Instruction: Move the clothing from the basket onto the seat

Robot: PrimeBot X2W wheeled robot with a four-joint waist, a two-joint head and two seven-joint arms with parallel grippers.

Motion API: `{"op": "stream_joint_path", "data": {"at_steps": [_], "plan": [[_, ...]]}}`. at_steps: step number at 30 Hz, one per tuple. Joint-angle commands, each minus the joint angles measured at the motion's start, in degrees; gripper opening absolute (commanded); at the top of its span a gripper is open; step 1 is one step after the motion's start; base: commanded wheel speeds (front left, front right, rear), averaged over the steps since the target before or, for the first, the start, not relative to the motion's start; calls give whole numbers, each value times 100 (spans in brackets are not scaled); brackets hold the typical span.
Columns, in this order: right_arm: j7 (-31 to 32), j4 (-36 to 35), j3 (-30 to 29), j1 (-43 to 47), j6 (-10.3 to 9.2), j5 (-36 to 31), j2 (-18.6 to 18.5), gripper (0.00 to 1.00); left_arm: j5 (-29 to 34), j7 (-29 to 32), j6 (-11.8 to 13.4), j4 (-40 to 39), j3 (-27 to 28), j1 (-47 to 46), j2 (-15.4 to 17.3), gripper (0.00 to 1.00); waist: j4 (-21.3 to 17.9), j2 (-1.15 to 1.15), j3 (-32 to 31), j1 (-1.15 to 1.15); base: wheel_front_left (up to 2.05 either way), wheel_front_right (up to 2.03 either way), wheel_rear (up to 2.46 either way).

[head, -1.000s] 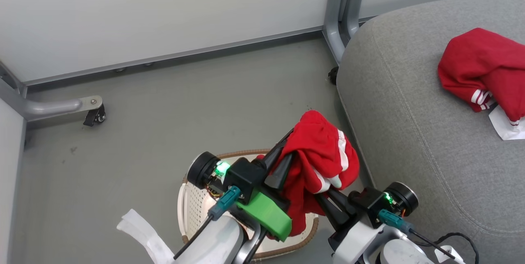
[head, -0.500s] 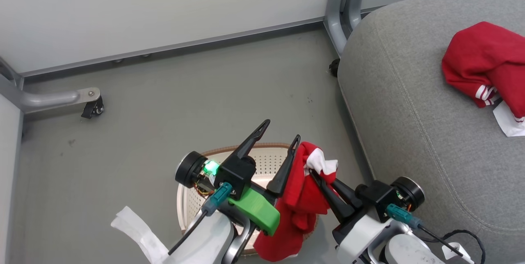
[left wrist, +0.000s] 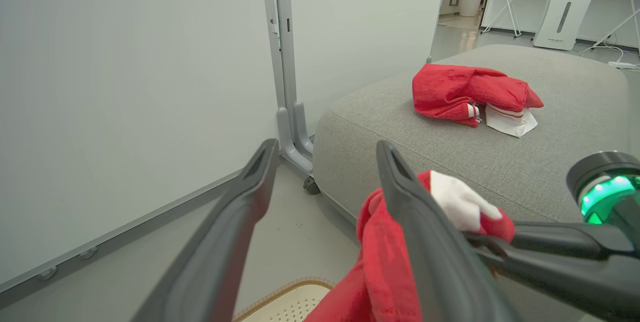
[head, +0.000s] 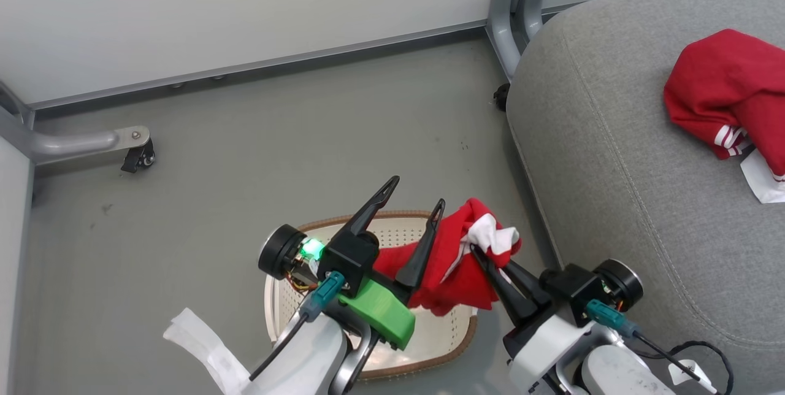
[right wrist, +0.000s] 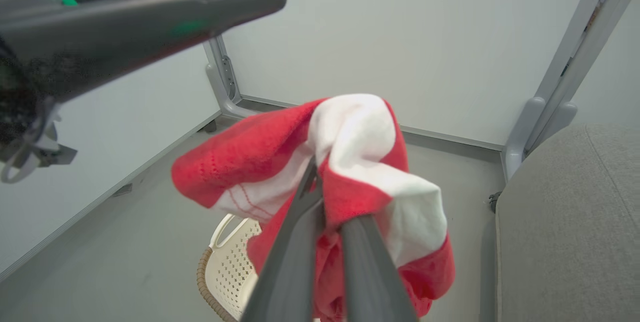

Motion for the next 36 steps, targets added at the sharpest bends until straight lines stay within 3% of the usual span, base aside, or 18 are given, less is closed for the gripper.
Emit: {"op": "stream_joint_path", "data": {"at_steps": [1, 7, 15, 36], "plan": [[-10, -46, -62, 67, -6, -17, -10, 0, 59, -25, 29, 17, 10, -11, 60, 100, -11, 10, 0, 0, 0, 0, 0], [-10, -280, -464, 173, -6, -58, 29, 0, 240, -23, 87, -48, 23, 94, 131, 100, -140, 10, 9, 0, 0, 0, 0], [-10, -755, -1084, 403, -6, -179, 110, 0, 306, -17, -19, -126, 53, 220, 222, 100, -548, 10, 126, 0, 0, 0, 0], [-10, -1407, -1487, 797, -6, -175, 411, 0, 532, -18, -224, -2, 18, 16, 459, 100, -2393, 10, 704, 0, 0, 0, 0]]}}
